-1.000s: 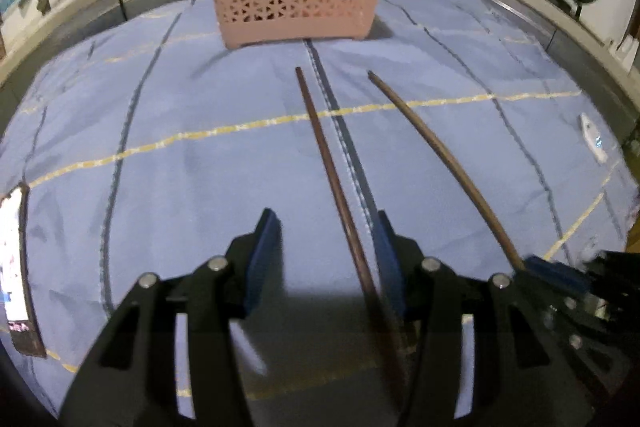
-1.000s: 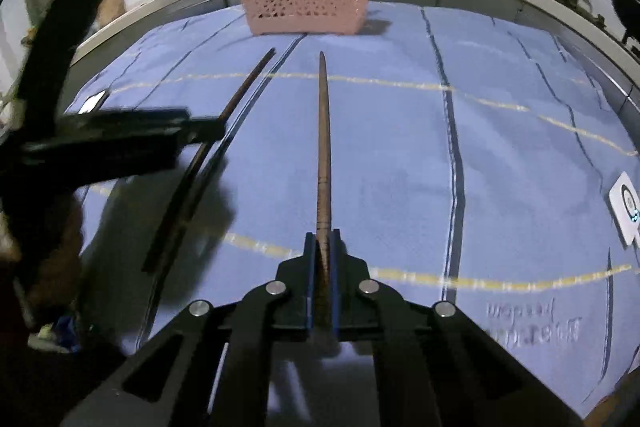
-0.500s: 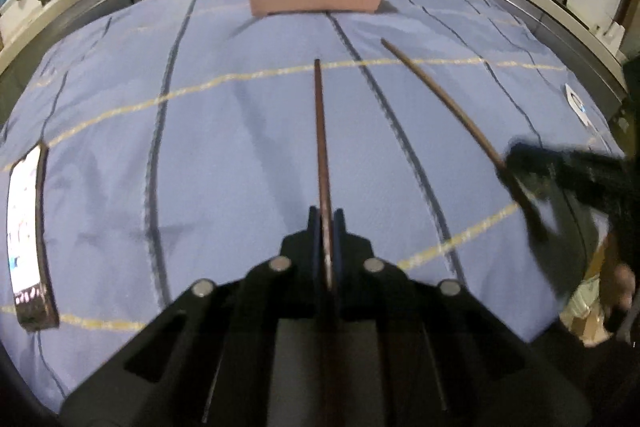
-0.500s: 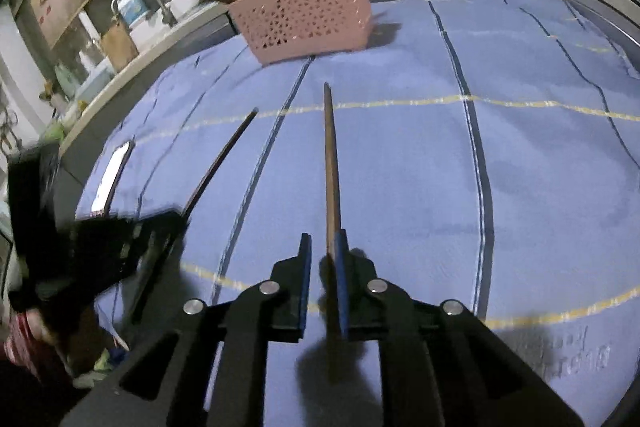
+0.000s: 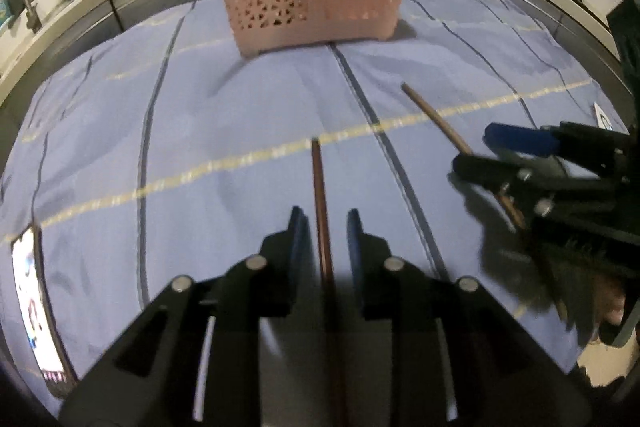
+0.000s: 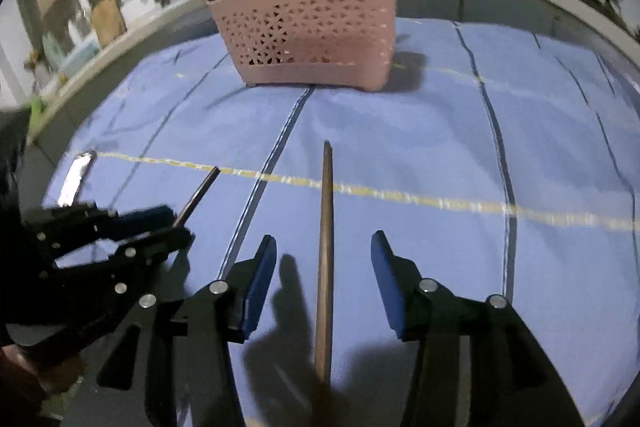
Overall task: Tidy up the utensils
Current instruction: 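Grasp one brown chopstick with each tool, then lift both brown chopsticks and carry them above the pink basket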
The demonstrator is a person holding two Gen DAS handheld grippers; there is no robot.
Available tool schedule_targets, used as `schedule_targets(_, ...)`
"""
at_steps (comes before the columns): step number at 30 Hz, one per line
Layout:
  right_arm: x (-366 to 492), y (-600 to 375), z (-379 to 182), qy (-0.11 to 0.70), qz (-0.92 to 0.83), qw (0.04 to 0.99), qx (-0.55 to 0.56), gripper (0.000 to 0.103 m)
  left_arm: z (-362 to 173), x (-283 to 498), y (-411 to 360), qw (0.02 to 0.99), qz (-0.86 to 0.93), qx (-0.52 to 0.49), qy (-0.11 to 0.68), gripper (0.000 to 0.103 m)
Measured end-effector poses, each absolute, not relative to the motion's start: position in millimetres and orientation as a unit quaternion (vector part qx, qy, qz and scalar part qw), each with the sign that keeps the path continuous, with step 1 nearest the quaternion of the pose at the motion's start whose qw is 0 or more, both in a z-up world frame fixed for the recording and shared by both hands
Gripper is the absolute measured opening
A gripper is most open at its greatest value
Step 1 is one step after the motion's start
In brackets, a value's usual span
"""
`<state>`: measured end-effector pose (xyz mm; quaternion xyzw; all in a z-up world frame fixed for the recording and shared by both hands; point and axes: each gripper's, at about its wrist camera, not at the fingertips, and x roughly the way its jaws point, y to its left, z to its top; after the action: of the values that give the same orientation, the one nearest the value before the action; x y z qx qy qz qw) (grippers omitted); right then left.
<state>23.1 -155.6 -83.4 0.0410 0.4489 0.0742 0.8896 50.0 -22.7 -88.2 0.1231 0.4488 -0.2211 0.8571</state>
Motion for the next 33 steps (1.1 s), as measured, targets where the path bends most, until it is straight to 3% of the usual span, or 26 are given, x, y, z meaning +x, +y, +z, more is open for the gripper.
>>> schedule_targets(2,35.4,-152.6,-84.9,0.452,0.071,0.889,0.029,0.049,-88.4,56.7,-26.1,0.859,-0.223,0.121,0.444,0.02)
schedule_targets(4,45.1,-149.2,-85.0,0.45,0.067,0.891,0.013,0.035,-88.2,63.2,-27.3,0.861,-0.223,0.118,0.441,0.013)
schedule_targets(5,47.9,-147.2,-84.9,0.447,0.064,0.892,0.004,0.014,-88.0,65.6,-27.0,0.861,-0.225,0.113,0.442,0.006)
schedule_targets(7,51.6,-145.0,-85.3,0.446,0.075,0.892,0.005,0.006,-86.7,71.4,-24.5,0.857,-0.229,0.092,0.453,0.005)
schedule_targets(11,46.1,-147.1,-72.3,0.428,0.087,0.899,0.023,0.005,-67.9,75.3,-11.2,0.863,-0.226,0.057,0.448,0.005)
schedule_targets(22,-35.0,-165.5,38.6,0.224,0.117,0.965,0.075,0.005,66.7,17.1,39.3,0.933,-0.238,0.012,0.27,0.005)
schedule_targets(33,-49.5,-159.4,44.4,0.196,0.102,0.974,0.055,0.005,58.9,12.8,40.8,0.932,-0.232,0.024,0.279,0.005)
